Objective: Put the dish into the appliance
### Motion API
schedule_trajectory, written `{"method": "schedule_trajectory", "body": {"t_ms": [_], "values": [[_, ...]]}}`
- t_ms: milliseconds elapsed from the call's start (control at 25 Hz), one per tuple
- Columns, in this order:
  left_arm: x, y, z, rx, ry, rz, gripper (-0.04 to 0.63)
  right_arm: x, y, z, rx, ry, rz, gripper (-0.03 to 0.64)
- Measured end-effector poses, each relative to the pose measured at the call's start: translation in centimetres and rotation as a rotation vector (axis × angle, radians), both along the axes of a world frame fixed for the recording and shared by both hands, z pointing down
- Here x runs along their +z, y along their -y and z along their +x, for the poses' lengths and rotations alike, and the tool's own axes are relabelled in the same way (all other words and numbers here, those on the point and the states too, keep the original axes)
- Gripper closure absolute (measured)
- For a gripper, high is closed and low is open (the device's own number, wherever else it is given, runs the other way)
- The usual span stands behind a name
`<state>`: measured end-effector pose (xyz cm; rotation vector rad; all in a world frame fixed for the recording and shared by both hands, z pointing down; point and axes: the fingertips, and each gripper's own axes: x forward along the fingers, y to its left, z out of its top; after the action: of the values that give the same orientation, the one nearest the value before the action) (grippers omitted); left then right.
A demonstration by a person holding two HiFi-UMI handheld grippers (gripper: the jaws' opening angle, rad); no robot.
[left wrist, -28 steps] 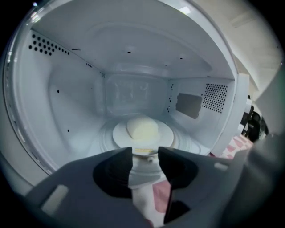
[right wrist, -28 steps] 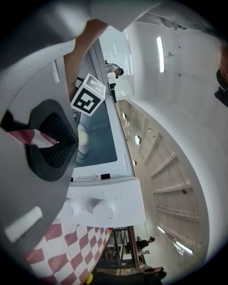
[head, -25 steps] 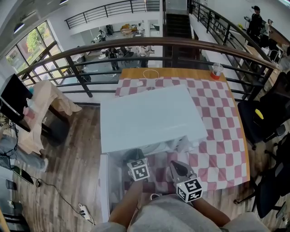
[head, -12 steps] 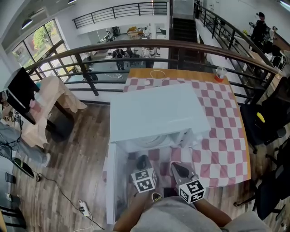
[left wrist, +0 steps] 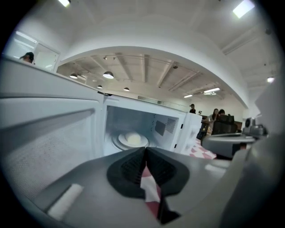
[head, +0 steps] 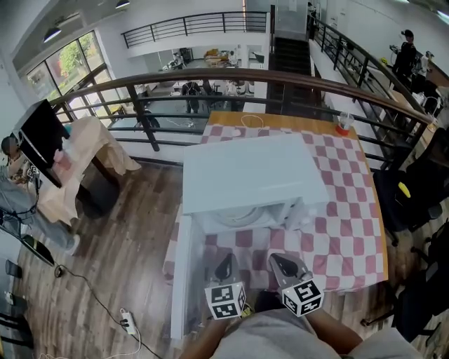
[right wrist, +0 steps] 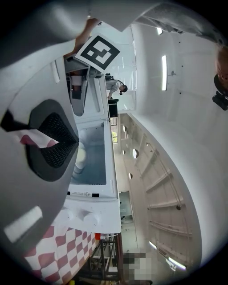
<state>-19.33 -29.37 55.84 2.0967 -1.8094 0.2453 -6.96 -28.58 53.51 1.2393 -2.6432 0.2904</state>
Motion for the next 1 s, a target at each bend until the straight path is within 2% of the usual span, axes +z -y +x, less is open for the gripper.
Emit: {"method": "schedule_trajectory", "body": {"t_ms": [400,560,760,1000], "values": [[-2.5,-3.8,2.3,0.05,-0.04,0.03,0.584,-0.3,-0.9,2.0,-0.025,-0.035,0.018,0.618],[-2.9,-5.2,3.8,0.055,-0.028,0.03,0.584,-0.3,-1.7,4.3,-0.011,-0.045,0.019,0.618],[-3.5,-7.5,6.7,0.084,0.039,0.054,0.584,0.0,-3.9,7.3,0.005,-0.038,0.011,0.618],[-3.9,-10.3,10.8,0.117,0.023,0.049,0.584,0.0,-7.3,11.8,0.025,-0.047,0.015,0.618]]}}
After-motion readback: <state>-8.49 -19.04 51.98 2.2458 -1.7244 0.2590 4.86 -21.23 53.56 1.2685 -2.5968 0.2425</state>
